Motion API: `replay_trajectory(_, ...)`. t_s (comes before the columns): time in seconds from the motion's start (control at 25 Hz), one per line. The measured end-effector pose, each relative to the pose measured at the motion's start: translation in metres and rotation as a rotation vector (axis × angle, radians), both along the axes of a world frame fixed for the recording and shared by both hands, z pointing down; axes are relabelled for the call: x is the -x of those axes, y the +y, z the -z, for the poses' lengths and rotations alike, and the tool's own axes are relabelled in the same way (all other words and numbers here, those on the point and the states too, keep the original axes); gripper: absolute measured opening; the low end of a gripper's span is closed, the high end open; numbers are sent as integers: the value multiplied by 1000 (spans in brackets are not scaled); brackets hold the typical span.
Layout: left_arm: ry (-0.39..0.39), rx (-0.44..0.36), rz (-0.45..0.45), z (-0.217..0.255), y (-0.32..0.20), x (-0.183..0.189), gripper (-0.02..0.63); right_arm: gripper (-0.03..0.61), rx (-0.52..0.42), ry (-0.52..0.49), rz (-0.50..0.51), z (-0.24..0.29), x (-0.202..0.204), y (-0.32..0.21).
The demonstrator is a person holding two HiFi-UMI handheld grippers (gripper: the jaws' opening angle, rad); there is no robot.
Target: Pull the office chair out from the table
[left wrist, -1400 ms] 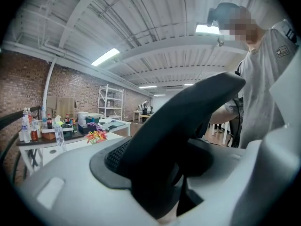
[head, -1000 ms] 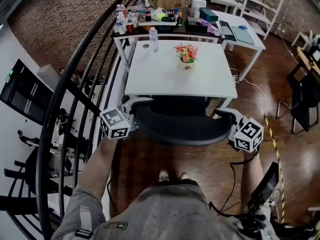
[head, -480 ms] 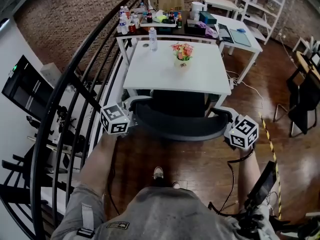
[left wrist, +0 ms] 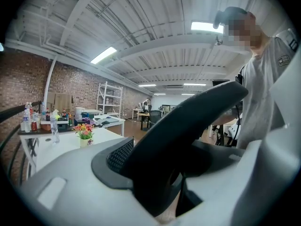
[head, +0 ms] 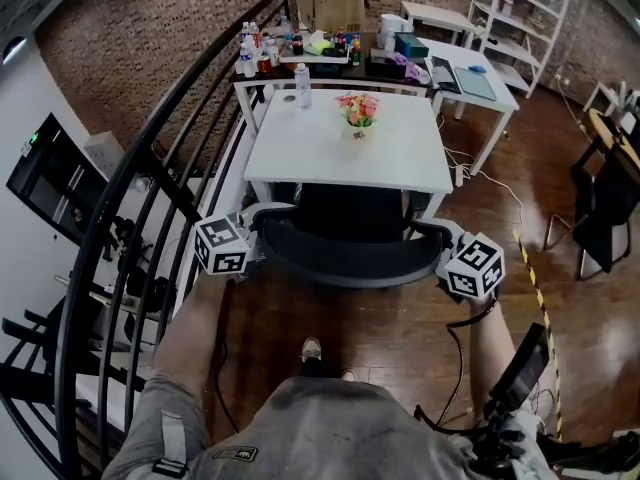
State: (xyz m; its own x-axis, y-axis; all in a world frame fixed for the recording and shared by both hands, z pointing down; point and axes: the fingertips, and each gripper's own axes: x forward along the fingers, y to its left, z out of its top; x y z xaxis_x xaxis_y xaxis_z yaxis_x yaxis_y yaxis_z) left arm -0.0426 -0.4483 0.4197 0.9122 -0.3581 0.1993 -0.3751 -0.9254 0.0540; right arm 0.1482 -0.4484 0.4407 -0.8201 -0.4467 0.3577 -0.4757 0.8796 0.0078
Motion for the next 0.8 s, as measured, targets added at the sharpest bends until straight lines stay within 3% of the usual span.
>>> replay_trajectory(0.56, 13, -7, 19, 3, 63, 1, 255, 206, 4, -1, 31, 2, 1, 69)
replay_trajectory(0.8, 3, -13, 32, -1, 68, 0, 268, 216, -9, -4, -1, -3, 0, 74)
